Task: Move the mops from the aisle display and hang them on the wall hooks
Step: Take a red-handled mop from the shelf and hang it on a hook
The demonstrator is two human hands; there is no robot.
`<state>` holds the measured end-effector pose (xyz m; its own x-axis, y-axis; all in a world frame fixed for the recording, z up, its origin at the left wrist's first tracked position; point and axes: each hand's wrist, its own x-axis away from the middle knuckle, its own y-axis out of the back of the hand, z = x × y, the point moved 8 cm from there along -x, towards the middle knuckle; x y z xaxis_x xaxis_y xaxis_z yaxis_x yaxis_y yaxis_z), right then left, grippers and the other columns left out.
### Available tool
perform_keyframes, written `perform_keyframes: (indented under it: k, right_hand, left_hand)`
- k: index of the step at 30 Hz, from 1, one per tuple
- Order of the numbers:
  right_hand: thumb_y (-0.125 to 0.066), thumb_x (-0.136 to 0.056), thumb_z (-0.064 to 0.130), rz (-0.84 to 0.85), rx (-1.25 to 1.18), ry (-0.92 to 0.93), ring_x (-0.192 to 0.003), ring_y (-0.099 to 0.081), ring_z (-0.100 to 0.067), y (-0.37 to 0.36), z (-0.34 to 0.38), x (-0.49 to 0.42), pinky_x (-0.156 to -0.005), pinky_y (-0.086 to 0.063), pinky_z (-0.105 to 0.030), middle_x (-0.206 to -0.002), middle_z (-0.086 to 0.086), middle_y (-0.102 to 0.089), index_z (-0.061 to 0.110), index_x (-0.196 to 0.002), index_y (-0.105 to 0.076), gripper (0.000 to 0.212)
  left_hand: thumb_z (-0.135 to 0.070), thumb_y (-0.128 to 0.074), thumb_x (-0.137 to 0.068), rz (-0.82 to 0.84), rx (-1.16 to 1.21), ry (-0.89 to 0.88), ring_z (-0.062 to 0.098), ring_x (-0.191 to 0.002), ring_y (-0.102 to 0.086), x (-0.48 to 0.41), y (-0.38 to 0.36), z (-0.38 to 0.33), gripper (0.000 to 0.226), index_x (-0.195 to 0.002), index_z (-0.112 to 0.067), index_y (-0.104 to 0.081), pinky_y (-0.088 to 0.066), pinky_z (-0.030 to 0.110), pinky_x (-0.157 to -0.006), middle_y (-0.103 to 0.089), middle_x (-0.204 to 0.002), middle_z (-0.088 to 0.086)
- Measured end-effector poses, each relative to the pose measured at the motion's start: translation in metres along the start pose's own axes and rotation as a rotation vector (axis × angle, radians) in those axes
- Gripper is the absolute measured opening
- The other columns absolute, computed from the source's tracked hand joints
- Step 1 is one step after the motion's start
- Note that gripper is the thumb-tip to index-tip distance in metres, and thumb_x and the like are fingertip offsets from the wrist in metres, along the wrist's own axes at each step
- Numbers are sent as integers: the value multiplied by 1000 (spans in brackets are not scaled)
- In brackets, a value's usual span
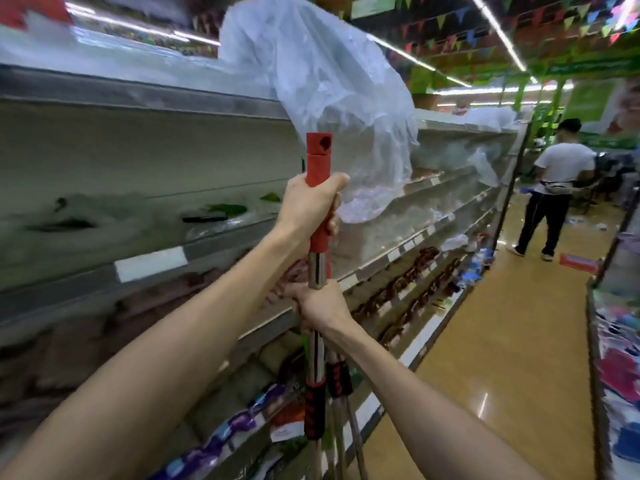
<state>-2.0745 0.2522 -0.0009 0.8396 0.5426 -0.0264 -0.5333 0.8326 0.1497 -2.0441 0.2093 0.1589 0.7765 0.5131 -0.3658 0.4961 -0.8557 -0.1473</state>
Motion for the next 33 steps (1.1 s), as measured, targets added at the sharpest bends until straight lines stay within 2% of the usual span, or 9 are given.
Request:
perform_keyframes:
  k: [2,4,7,12,14,17,24,29,33]
  right_hand:
    - [-70,-71,39,94,14,16,-58,-59,-20,-30,8,16,-57,-46,-33,-70,-6,-67,1,-91,-69,43]
    - [-67,-83,26,208,32,30,-45,-50,-15,-60,22,40,-50,-39,-28,-57,-3,-59,2,-75,-66,25]
    - [-63,-90,13,356,29,48,-33,-41,-11,-105,41,75,-43,-34,-23,-46,1,-50,8,-62,-56,29]
    - [-67,-77,20,518,55,139,-42,-51,-16,-178,75,142,-51,-42,-33,-52,-2,-59,8,-66,-64,17]
    - [-65,-80,18,603,53,158,-41,-50,-16,-210,86,177,-48,-41,-31,-51,-3,-59,8,-63,-63,19]
    - [-63,-86,13,753,75,176,-37,-49,-16,-257,99,233,-45,-40,-26,-48,-2,-57,11,-57,-58,29]
    - [-61,-88,16,1008,81,265,-45,-47,-17,-359,120,386,-45,-39,-25,-55,-3,-52,13,-72,-58,16]
    - [-60,-86,16,1149,86,319,-41,-47,-19,-426,133,512,-44,-41,-26,-53,-4,-52,10,-69,-56,19]
    - [-61,-82,16,1264,65,354,-40,-48,-21,-471,138,615,-46,-43,-32,-48,-5,-50,11,-56,-54,27]
  left_hand:
    - [-16,-66,-91,-84,-29,-21,17,-33,-37,18,30,-15,21,-82,-11,-48,-36,26,-41,-43,-52,2]
    - [-16,-66,-92,-167,-53,-45,16,-32,-38,40,60,-33,19,-82,-12,-50,-36,27,-41,-45,-49,0]
    - [-15,-65,-93,-296,-82,-72,15,-32,-38,77,108,-65,17,-82,-12,-51,-35,26,-42,-45,-47,-3]
    - [-13,-63,-94,-483,-150,-118,13,-32,-38,146,177,-119,14,-88,-11,-51,-35,23,-39,-45,-46,-3]
    - [-13,-62,-95,-561,-182,-138,14,-32,-37,180,206,-142,13,-91,-10,-50,-34,23,-39,-44,-47,-3]
    - [-13,-62,-94,-674,-216,-160,15,-33,-36,235,249,-174,17,-83,-13,-50,-34,23,-39,-44,-47,-3]
    - [-9,-62,-92,-936,-309,-234,15,-31,-36,389,336,-250,25,-73,-13,-46,-32,22,-38,-42,-46,-1]
    - [-19,-67,-94,-1093,-396,-278,16,-33,-41,515,393,-306,29,-73,-13,-48,-36,25,-40,-47,-48,-3]
    - [-22,-71,-94,-1178,-492,-308,15,-34,-44,615,423,-347,27,-81,-13,-49,-39,25,-38,-48,-54,0]
